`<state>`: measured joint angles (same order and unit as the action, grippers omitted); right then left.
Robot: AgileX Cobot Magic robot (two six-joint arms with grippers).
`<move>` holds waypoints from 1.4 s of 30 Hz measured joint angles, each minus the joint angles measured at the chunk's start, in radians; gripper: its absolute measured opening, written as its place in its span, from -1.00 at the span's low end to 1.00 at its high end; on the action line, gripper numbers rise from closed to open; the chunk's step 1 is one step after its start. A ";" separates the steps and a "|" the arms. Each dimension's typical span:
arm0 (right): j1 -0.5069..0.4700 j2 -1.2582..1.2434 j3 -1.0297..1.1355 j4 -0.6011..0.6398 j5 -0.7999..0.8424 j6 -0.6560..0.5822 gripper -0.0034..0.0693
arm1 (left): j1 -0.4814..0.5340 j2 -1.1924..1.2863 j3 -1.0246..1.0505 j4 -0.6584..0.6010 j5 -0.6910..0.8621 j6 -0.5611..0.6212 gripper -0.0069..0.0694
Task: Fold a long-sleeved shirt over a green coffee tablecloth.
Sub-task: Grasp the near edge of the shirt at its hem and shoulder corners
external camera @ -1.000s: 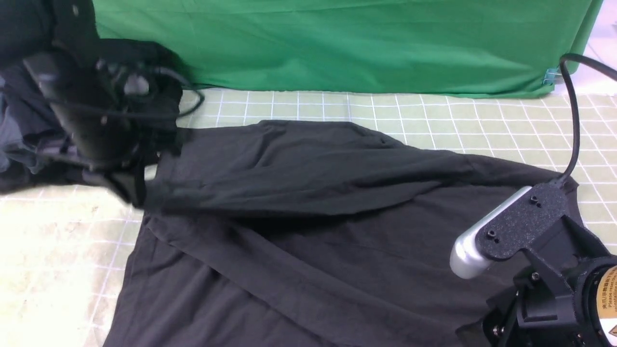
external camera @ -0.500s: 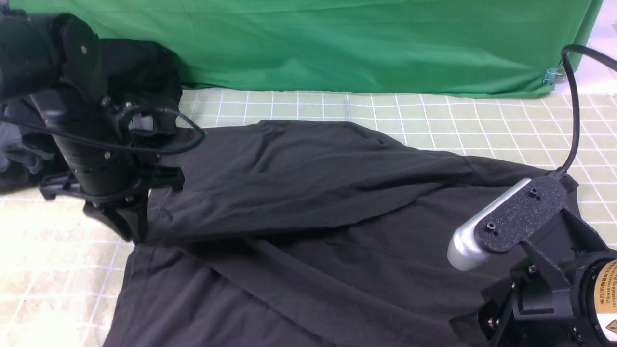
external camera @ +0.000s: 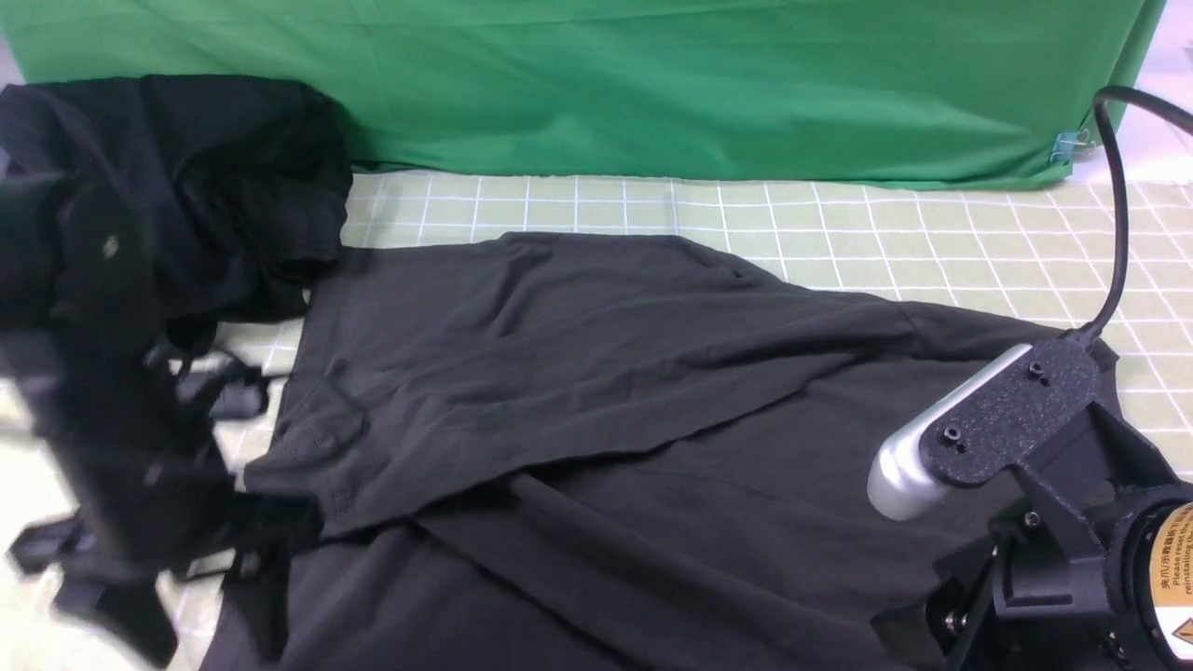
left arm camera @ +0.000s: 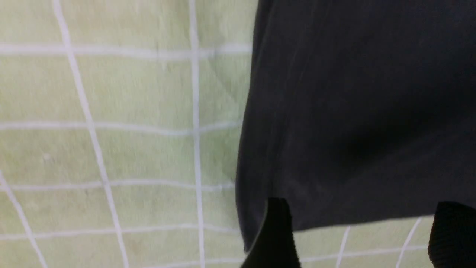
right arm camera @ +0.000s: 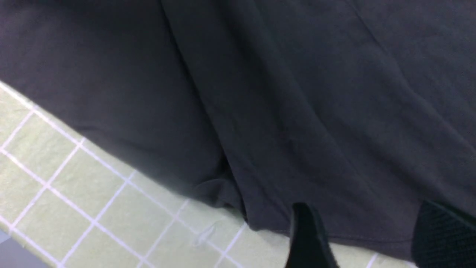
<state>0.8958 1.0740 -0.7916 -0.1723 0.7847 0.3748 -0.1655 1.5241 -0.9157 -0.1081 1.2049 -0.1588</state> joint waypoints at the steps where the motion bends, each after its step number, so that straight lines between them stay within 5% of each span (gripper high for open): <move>1: 0.000 0.000 0.000 0.000 0.000 0.000 0.11 | -0.014 -0.033 0.032 0.004 -0.009 -0.006 0.49; 7: 0.000 0.000 0.000 -0.008 -0.001 0.000 0.11 | -0.110 -0.174 0.221 0.045 -0.135 -0.084 0.46; 19: 0.000 0.000 0.000 -0.007 0.023 -0.037 0.11 | -0.123 -0.110 0.363 0.108 -0.333 -0.204 0.41; 23: 0.000 0.000 0.000 0.039 0.081 -0.114 0.11 | -0.123 -0.108 0.364 0.093 -0.339 -0.204 0.20; 28: 0.000 0.027 0.000 0.180 0.180 -0.284 0.11 | -0.124 -0.110 0.362 0.121 -0.305 -0.185 -0.62; 30: 0.000 0.070 0.000 0.231 0.188 -0.346 0.15 | -0.124 -0.127 0.348 0.146 -0.265 -0.182 -0.74; 37: 0.000 0.295 -0.001 0.266 0.094 -0.397 0.69 | -0.124 -0.301 0.324 0.165 -0.180 -0.186 -0.78; 42: 0.000 0.431 -0.001 0.261 0.018 -0.399 0.71 | -0.124 -0.355 0.324 0.151 -0.165 -0.189 -0.78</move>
<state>0.8961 1.5046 -0.7923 0.0890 0.8030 -0.0239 -0.2892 1.1689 -0.5916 0.0429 1.0398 -0.3477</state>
